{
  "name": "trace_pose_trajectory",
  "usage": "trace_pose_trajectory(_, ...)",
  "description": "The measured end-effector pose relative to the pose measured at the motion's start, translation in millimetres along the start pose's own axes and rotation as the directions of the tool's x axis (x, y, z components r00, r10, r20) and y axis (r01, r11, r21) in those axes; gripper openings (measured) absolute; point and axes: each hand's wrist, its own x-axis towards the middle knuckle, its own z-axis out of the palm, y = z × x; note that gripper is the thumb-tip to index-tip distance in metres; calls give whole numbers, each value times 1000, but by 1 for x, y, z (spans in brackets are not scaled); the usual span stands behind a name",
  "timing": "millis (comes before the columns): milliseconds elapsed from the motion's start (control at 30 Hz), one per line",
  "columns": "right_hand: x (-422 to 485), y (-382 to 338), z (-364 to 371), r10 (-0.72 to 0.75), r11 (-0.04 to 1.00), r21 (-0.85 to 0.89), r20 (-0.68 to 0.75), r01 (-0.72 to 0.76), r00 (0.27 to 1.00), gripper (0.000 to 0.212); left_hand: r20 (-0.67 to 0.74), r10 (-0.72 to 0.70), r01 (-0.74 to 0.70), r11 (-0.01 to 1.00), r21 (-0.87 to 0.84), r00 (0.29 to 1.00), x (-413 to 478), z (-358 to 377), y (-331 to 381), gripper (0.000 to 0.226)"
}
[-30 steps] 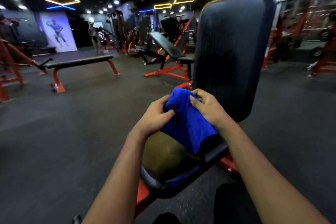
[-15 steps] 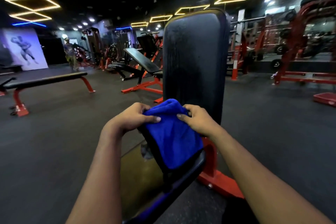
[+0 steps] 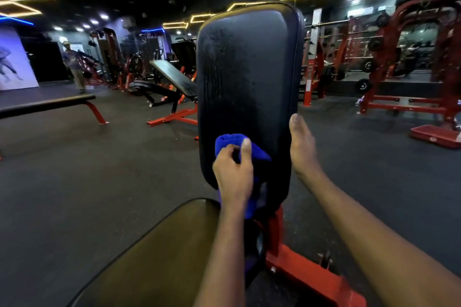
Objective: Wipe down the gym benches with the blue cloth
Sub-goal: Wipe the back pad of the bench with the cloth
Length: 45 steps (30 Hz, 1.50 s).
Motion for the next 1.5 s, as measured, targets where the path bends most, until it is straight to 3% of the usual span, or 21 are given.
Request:
trace_pose_trajectory(100, 3, 10, 8, -64, 998, 4, -85, 65, 994, 60, -42, 99, -100, 995, -19, 994, -37, 24, -23, 55)
trace_pose_trajectory(200, 9, 20, 14, -50, 994, 95, -109, 61, 993, 60, 60, 0, -4, 998, 65, 998, -44, 47, -45, 91)
trace_pose_trajectory(267, 10, 20, 16, -91, 986, 126, -127, 107, 988, 50, 56, -42, 36, 995, 98, 998, -39, 59, -41, 105)
trace_pose_trajectory(367, 6, 15, 16, -145, 970, 184, -103, 162, 984, 43, -35, -30, 34, 992, 118, 999, -41, 70, -27, 93)
trace_pose_trajectory(500, 11, 18, 16, -116, 966, 229, -33, 120, 993, 28, -67, 19, -8, 987, 158, 998, -64, 78, -36, 67)
trace_pose_trajectory(600, 17, 24, 8, -26, 988, 155, 63, 16, 998, 54, -53, 33, -25, 989, 148, 998, -71, 76, -49, 64)
trace_pose_trajectory(700, 15, 18, -1, -23, 997, 81, 165, 10, 986, 80, -33, 23, -18, 989, 147, 999, -62, 72, -41, 64)
trace_pose_trajectory(833, 22, 10, -18, 73, 993, 61, 313, -97, 947, 60, -30, 172, -162, 963, 215, 985, -21, 72, 1, 62)
trace_pose_trajectory(900, 30, 7, -24, 128, 988, 42, 285, -146, 950, 57, -35, 246, -230, 940, 251, 969, -12, 75, 15, 63)
trace_pose_trajectory(1000, 38, -8, -25, 139, 971, 158, 235, -179, 962, 53, -9, 307, -291, 912, 291, 952, -32, 76, -8, 63)
trace_pose_trajectory(1133, 46, -11, -17, 78, 983, 150, 198, -109, 977, 51, 52, 251, -254, 913, 318, 967, -65, 71, -42, 61)
trace_pose_trajectory(1233, 45, -7, -14, 81, 977, 180, 179, -114, 981, 50, 18, 261, -253, 913, 320, 965, -43, 73, -17, 61)
trace_pose_trajectory(1367, 46, 0, -11, 104, 968, 211, 171, -139, 980, 60, -13, 298, -280, 909, 308, 954, -17, 76, 7, 60)
trace_pose_trajectory(1500, 38, 6, -3, 121, 959, 248, 81, -137, 989, 73, 23, 356, -345, 886, 310, 934, -45, 73, -31, 59)
